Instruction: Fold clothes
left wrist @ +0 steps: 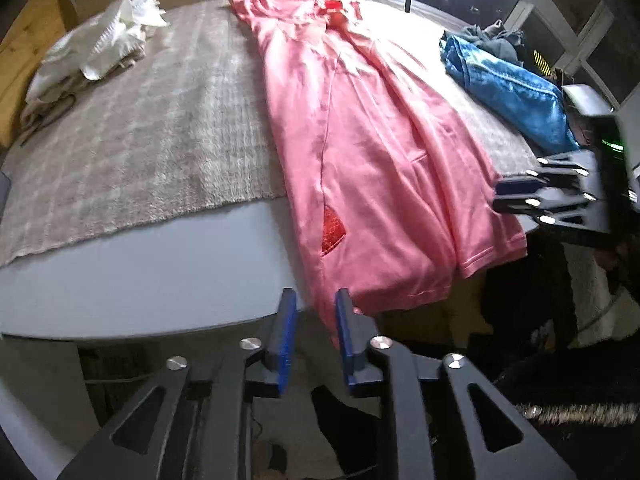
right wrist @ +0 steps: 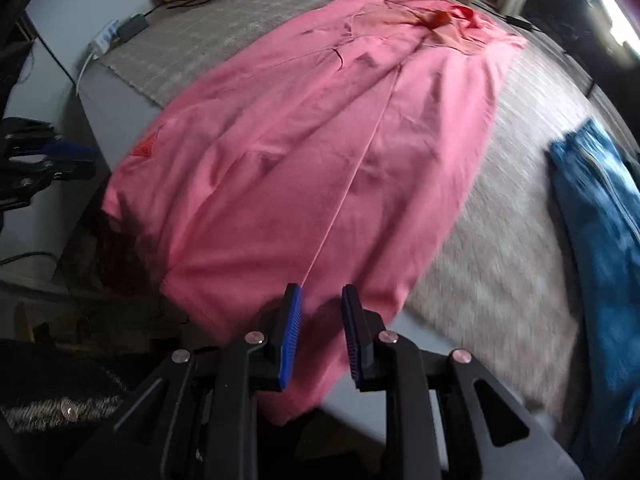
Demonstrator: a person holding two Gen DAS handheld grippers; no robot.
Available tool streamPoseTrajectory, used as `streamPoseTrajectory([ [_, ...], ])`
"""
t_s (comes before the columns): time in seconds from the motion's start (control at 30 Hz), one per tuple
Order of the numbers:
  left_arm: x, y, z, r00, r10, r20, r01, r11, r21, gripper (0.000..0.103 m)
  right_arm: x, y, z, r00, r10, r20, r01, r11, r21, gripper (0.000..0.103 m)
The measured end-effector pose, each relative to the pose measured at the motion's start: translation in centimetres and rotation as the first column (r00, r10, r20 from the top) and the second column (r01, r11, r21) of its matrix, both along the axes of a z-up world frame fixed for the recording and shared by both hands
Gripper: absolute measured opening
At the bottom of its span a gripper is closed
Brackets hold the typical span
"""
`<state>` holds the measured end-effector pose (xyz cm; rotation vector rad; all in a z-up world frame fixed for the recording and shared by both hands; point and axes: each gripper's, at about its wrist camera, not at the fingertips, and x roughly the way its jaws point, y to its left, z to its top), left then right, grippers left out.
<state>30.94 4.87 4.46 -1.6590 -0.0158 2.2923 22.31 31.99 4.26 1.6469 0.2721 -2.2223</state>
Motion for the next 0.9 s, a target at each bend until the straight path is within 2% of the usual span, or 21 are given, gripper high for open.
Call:
streamPoseTrajectory([
  [0.03, -0.1, 0.0, -0.4, 1.0, -0.013, 0.015, 0.012, 1.0, 0.014, 0.032, 0.5, 0.7, 0.5, 0.999, -0.05, -0.003, 0.05, 0.998, -0.023, 0.021],
  [0.13, -0.3, 0.3, -0.9, 0.998, -0.061, 0.018, 0.061, 0.998, 0.018, 0.033, 1.8, 3.5, 1.5, 0.965, -0.26, -0.04, 0.259, 0.966, -0.027, 0.044],
  [0.17, -0.3, 0.4, -1.0, 0.997, -0.077, 0.016, 0.076, 0.997, 0.018, 0.033, 2.2, 4.2, 1.6, 0.948, -0.315, -0.046, 0.314, 0.949, -0.033, 0.045],
  [0.23, -0.6, 0.7, -1.3, 0.994, -0.107, 0.024, 0.106, 0.994, 0.024, 0.033, 2.8, 4.7, 1.2, 0.935, -0.354, -0.019, 0.352, 0.934, -0.055, 0.045],
  [0.53, -0.9, 2.4, -1.4, 0.976, -0.216, 0.016, 0.215, 0.976, 0.025, 0.033, 4.1, 2.9, -0.7, 0.949, -0.312, -0.032, 0.313, 0.95, 0.008, 0.045],
  [0.6, -1.2, 2.3, -1.5, 0.977, -0.211, 0.019, 0.21, 0.977, 0.045, 0.027, 4.2, 2.8, -0.6, 0.951, -0.304, -0.05, 0.305, 0.952, 0.017, 0.045],
  [0.63, -1.4, 2.2, -1.5, 0.978, -0.208, 0.022, 0.207, 0.977, 0.055, 0.019, 4.3, 2.7, -0.5, 0.953, -0.299, -0.056, 0.3, 0.954, 0.018, 0.044],
  [0.67, -1.5, 2.1, -1.6, 0.977, -0.21, 0.026, 0.208, 0.976, 0.065, 0.001, 4.4, 2.7, -0.4, 0.954, -0.293, -0.062, 0.294, 0.956, 0.014, 0.034],
  [0.7, -1.5, 2.2, -1.5, 0.975, -0.219, 0.025, 0.217, 0.973, 0.074, 0.003, 4.5, 2.8, -0.2, 0.957, -0.284, -0.062, 0.284, 0.959, -0.004, 0.022],
  [0.73, -1.5, 2.3, -1.4, 0.973, -0.229, 0.024, 0.226, 0.971, 0.083, 0.002, 4.4, 2.9, -0.2, 0.959, -0.278, -0.045, 0.277, 0.96, -0.029, 0.003],
  [0.83, -1.7, 2.3, -0.8, 0.966, -0.256, 0.015, 0.253, 0.96, 0.117, 0.002, 4.0, 3.8, 0.2, 0.956, -0.293, 0.009, 0.292, 0.949, -0.12, 0.003],
  [0.9, -2.1, 2.1, 0.1, 0.965, -0.261, 0.01, 0.257, 0.955, 0.15, 0.002, 3.2, 5.3, 0.9, 0.942, -0.33, 0.055, 0.334, 0.918, -0.214, 0.003],
])
